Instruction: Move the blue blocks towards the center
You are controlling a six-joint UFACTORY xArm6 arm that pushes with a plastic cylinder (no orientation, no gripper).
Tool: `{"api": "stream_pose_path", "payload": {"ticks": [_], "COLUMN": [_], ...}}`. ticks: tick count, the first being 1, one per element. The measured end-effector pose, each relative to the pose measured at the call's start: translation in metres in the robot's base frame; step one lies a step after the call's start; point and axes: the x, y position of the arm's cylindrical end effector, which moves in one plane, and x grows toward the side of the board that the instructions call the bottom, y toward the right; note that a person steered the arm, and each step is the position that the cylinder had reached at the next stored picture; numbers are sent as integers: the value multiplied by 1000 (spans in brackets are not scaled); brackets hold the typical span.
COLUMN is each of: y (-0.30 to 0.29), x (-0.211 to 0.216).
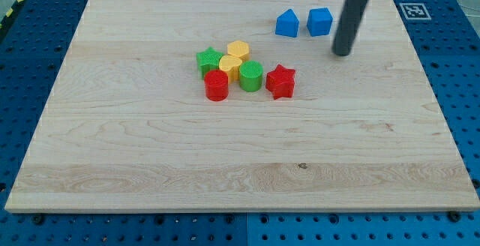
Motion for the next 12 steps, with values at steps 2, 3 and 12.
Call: {"api": "stream_pose_path", "payload": {"ticks": [2, 3, 12], "y": [58, 30, -103], "x": [-61, -66, -18]}}
